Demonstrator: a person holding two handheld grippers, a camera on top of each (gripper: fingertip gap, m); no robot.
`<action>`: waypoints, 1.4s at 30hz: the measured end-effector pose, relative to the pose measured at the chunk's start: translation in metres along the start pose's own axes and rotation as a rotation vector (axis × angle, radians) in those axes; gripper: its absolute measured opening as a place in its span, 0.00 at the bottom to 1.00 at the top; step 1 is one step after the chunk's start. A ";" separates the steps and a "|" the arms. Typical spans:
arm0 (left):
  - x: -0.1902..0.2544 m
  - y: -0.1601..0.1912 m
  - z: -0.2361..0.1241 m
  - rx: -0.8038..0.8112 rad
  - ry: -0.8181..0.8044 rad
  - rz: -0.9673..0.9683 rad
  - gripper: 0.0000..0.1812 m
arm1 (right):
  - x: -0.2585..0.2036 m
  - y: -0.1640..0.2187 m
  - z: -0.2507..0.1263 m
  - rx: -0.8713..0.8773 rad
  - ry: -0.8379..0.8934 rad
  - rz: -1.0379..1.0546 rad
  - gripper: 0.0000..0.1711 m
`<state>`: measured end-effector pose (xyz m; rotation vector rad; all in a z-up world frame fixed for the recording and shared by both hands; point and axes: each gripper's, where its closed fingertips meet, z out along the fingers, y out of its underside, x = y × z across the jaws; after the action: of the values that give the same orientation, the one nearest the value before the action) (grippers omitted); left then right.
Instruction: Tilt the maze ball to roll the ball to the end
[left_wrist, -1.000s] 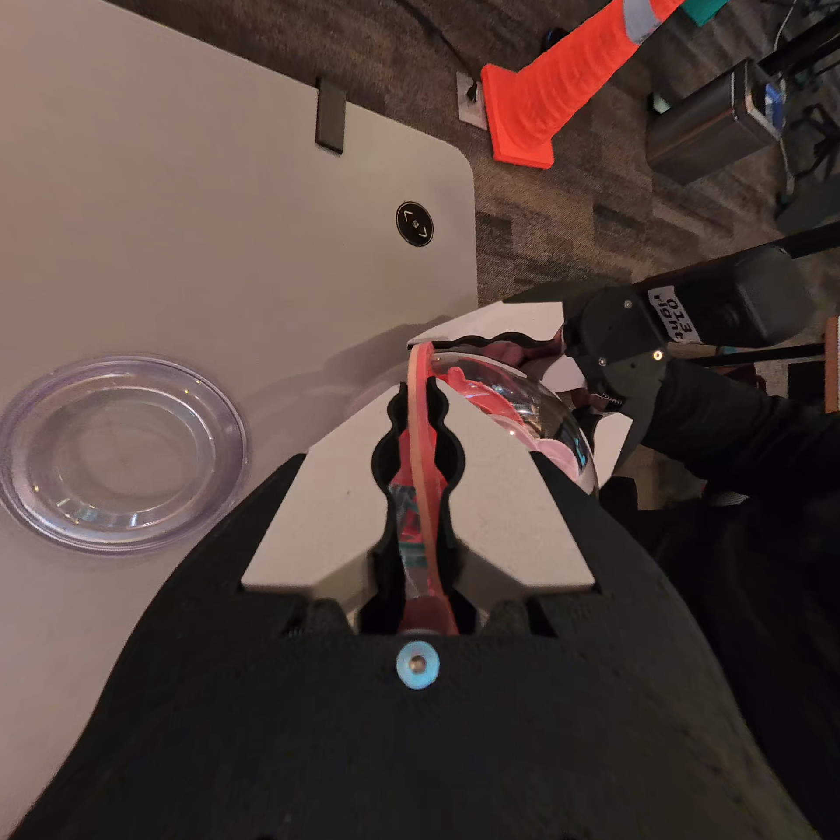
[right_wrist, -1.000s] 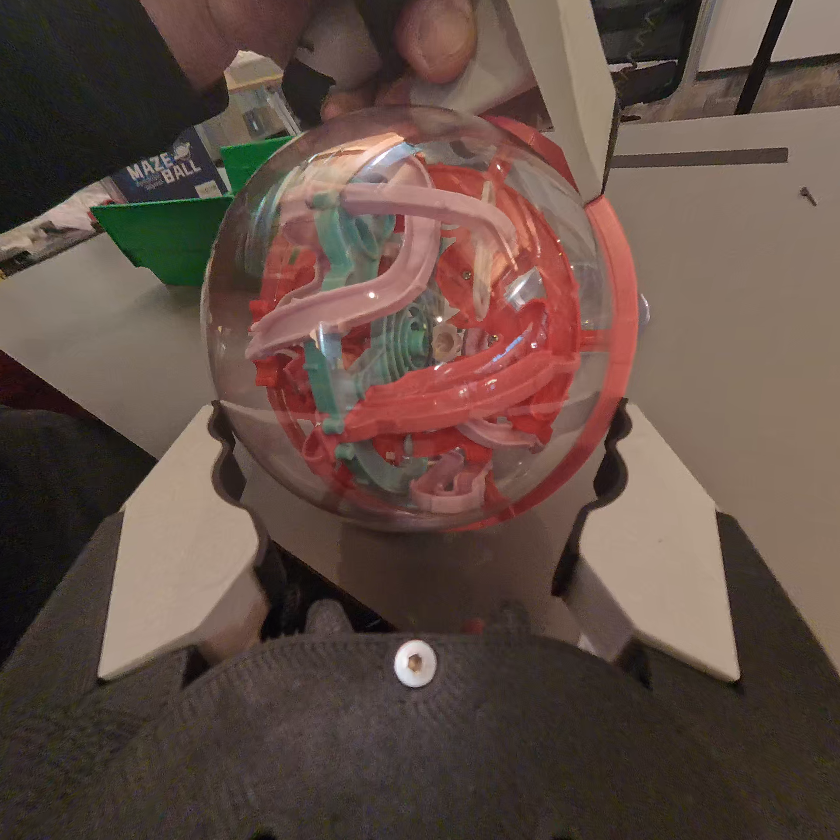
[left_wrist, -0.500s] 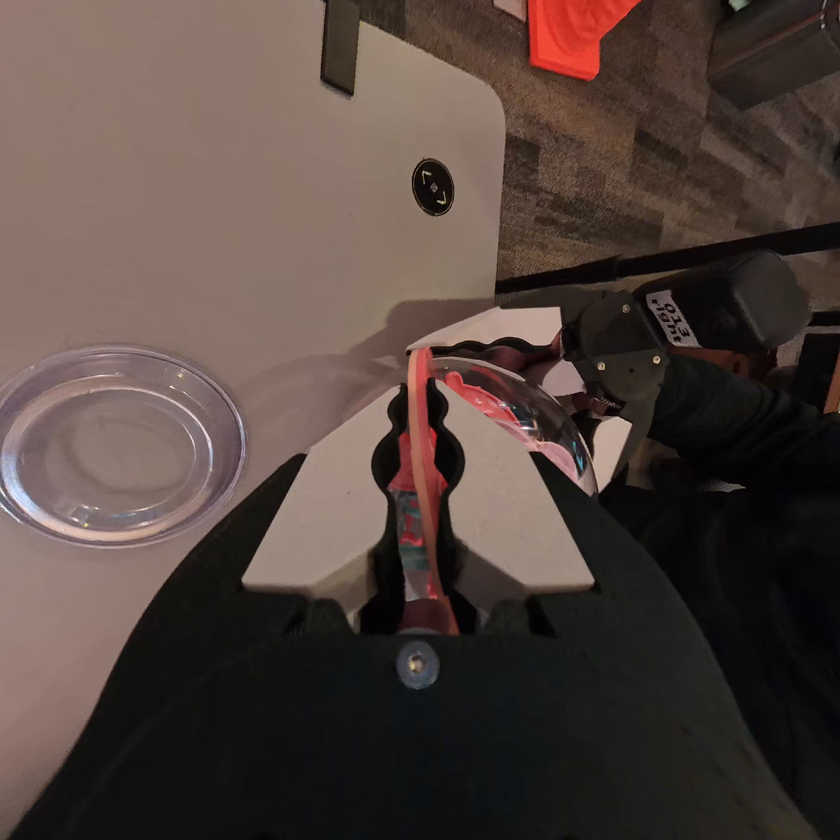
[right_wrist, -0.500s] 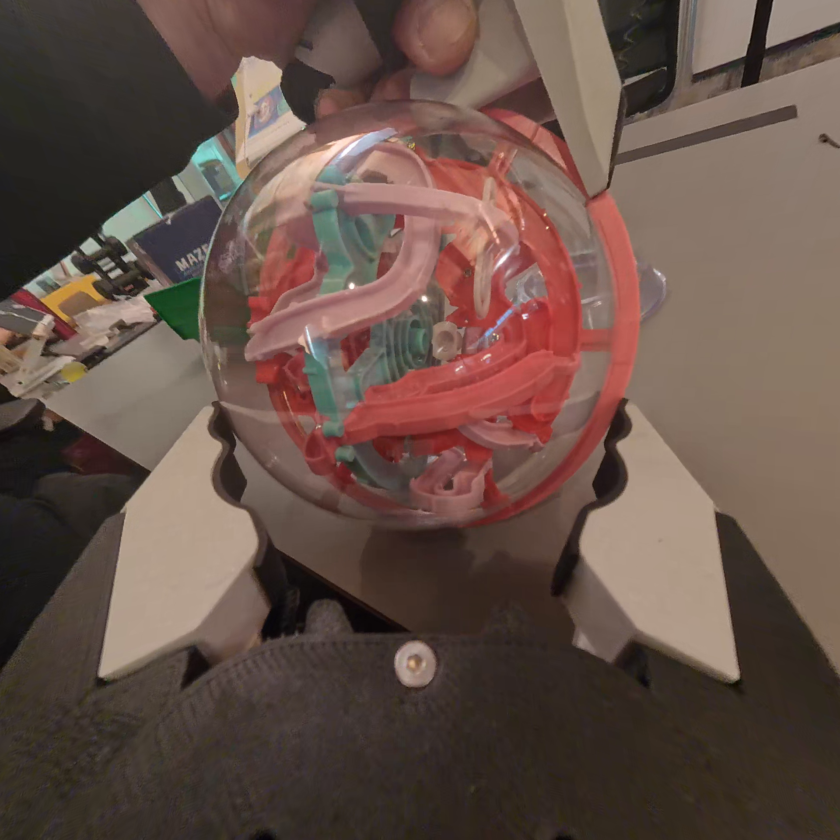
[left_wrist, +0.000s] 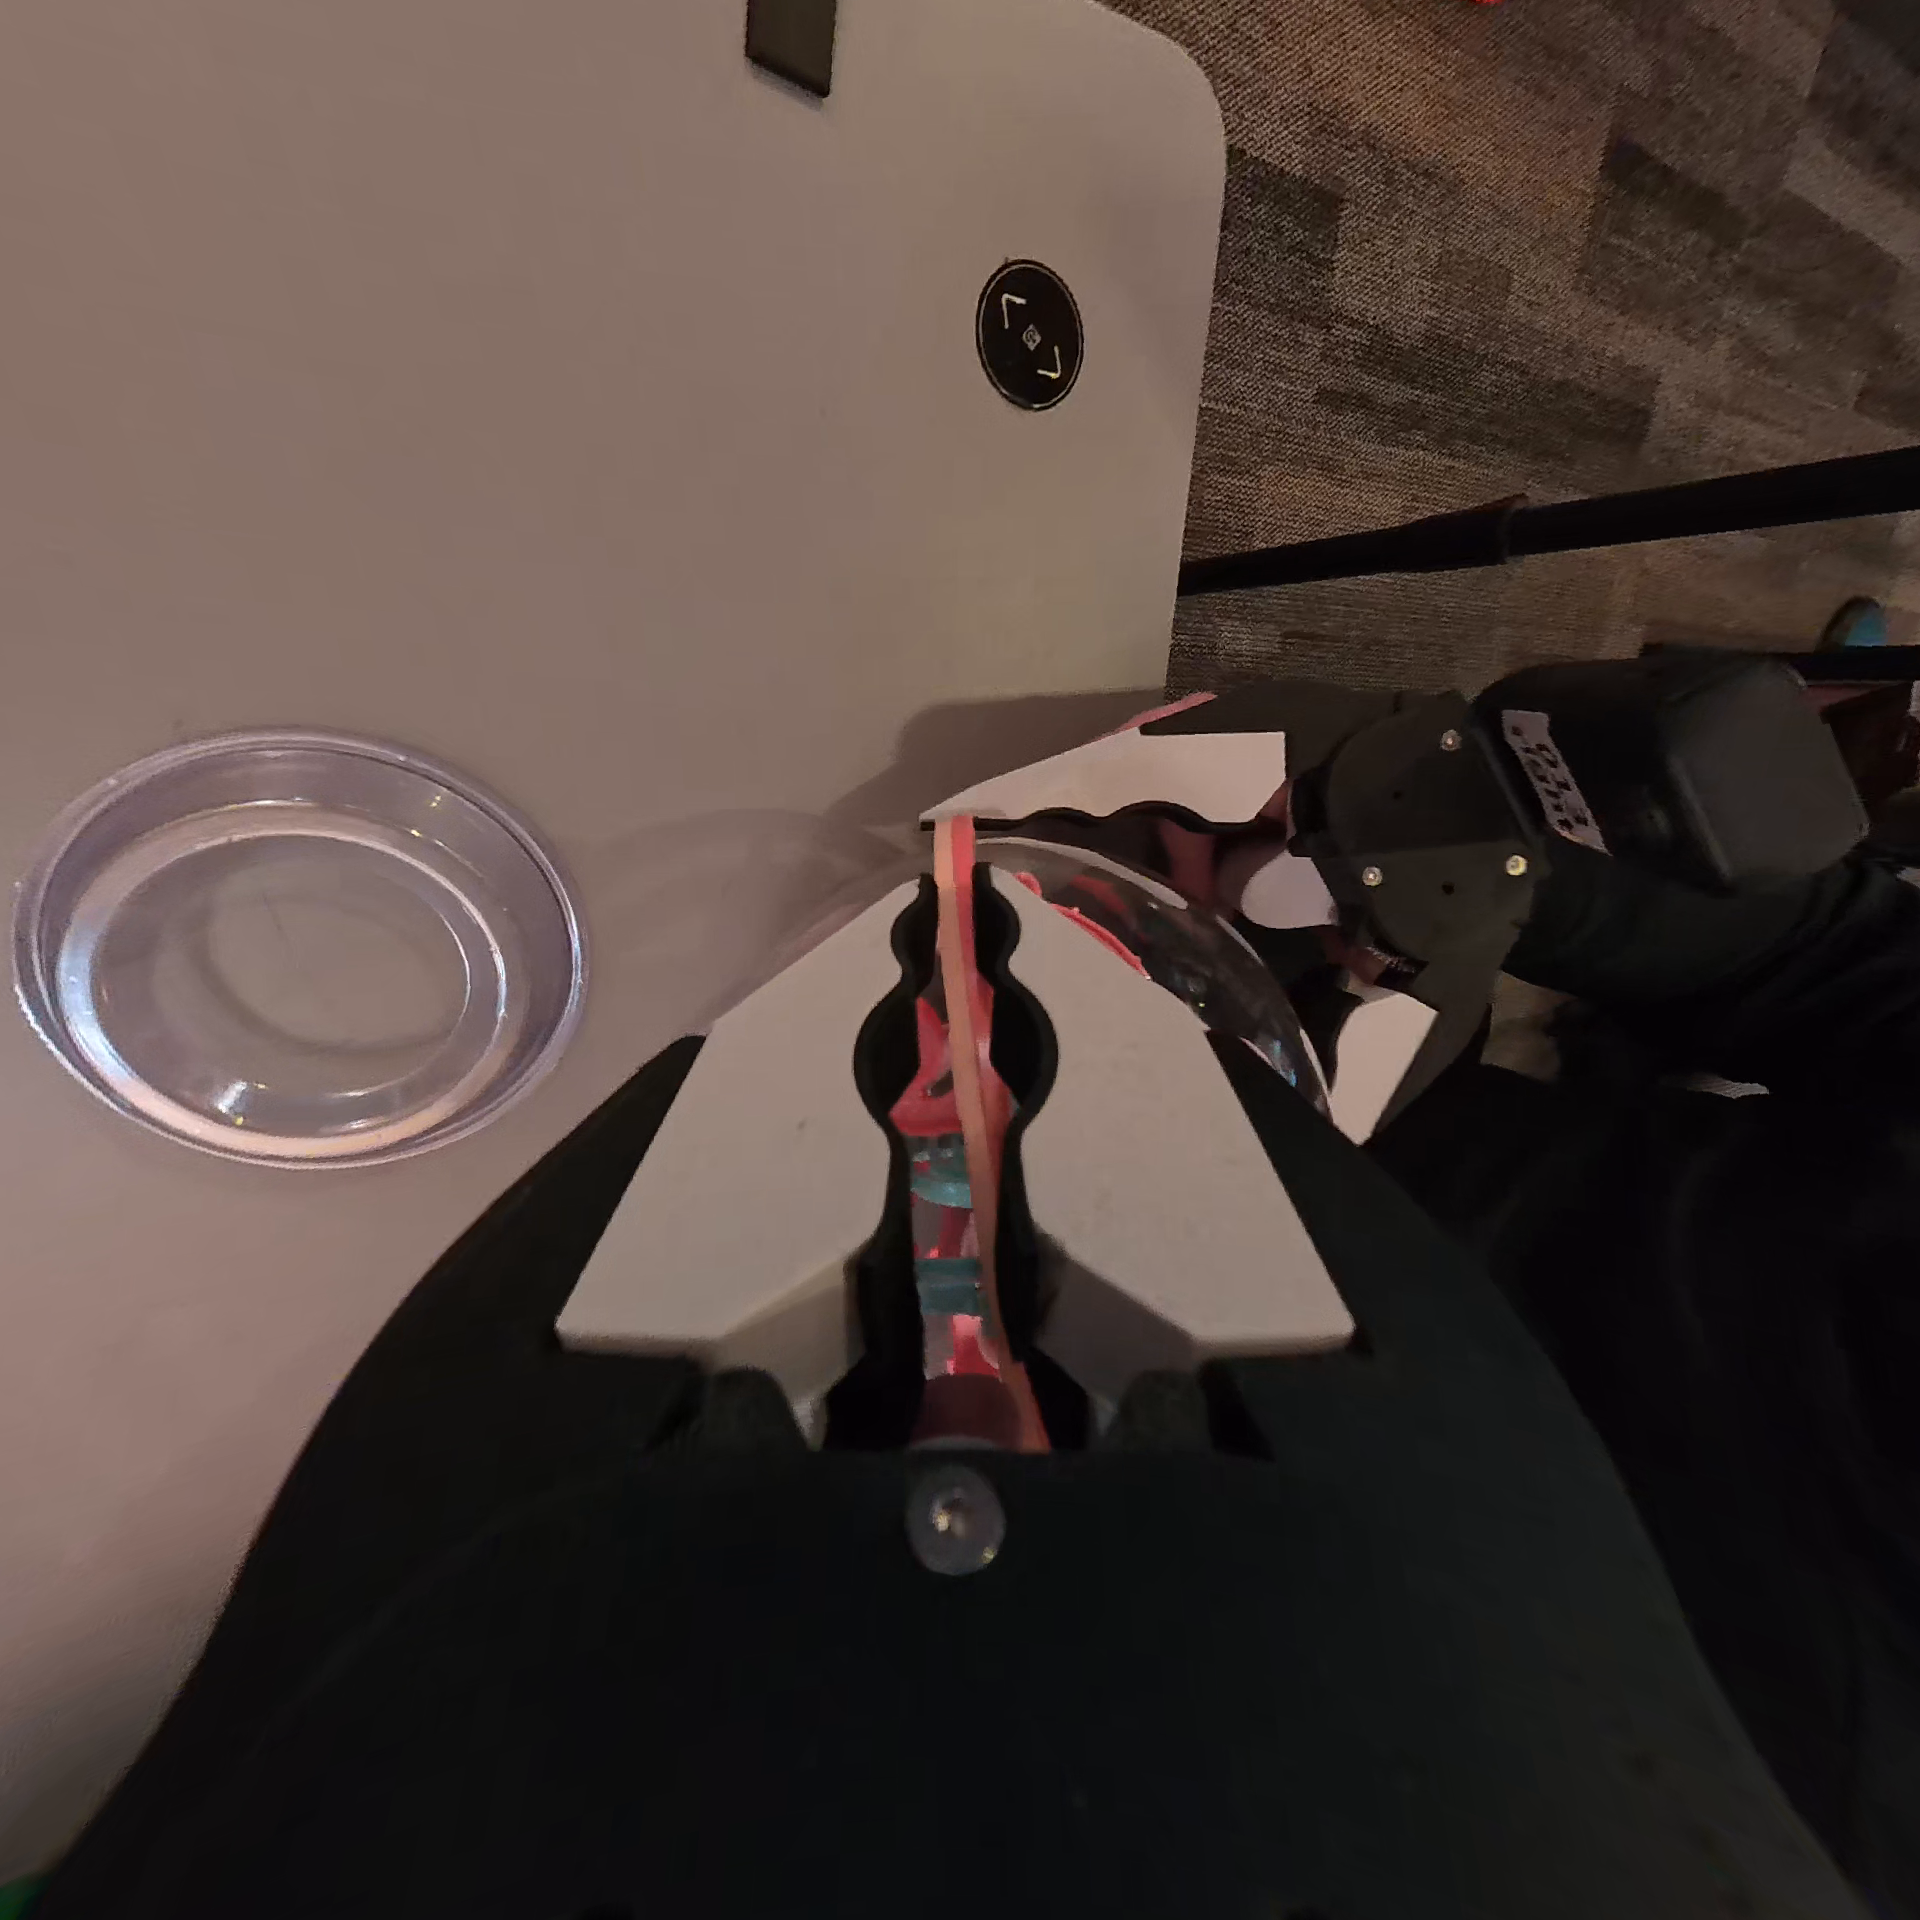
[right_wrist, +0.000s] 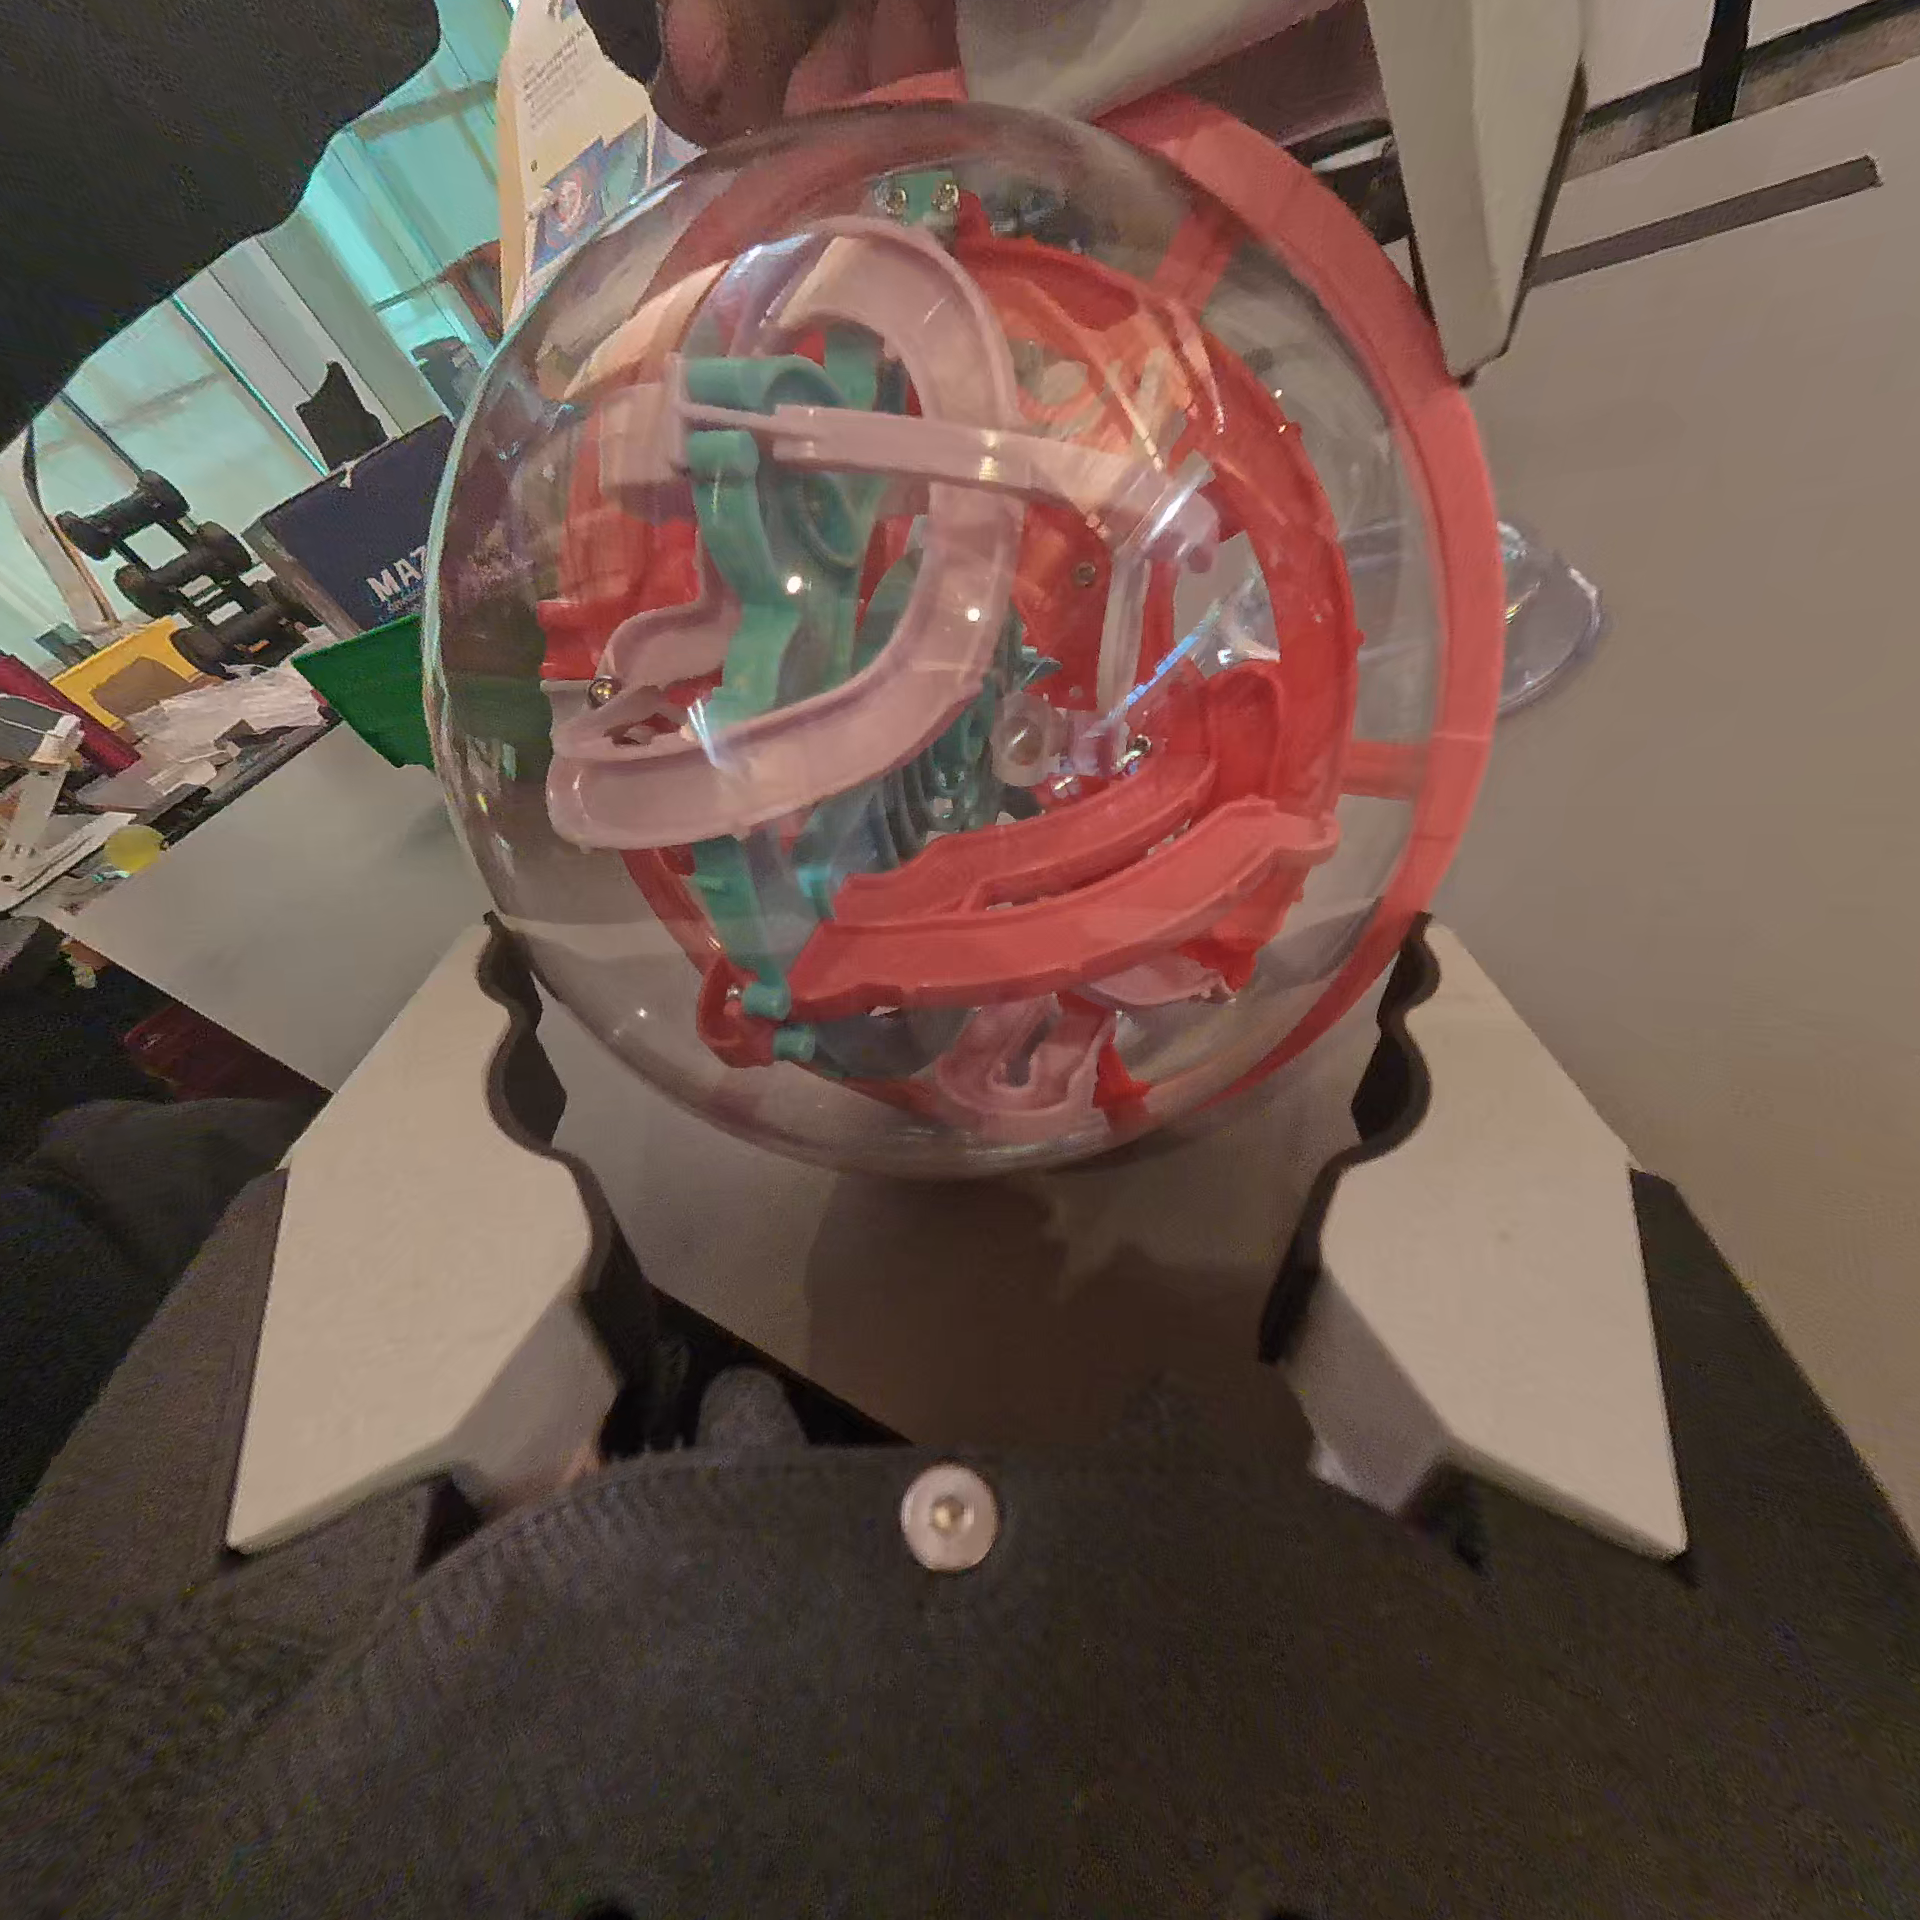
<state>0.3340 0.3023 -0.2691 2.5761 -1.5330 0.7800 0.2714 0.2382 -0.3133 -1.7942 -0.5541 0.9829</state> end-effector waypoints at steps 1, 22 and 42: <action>-0.002 -0.001 0.000 0.004 -0.006 -0.007 0.00 | -0.001 0.001 0.001 -0.015 -0.009 0.011 0.90; 0.028 0.001 -0.041 0.290 0.170 0.102 0.11 | -0.008 0.004 0.006 -0.068 -0.075 0.076 0.79; 0.004 0.077 -0.061 0.563 -0.136 0.118 0.38 | -0.032 0.027 0.031 -0.278 -0.114 -0.006 0.72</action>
<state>0.2471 0.2772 -0.2307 2.9927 -1.7189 1.2265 0.2265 0.2198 -0.3320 -1.9869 -0.7994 1.0492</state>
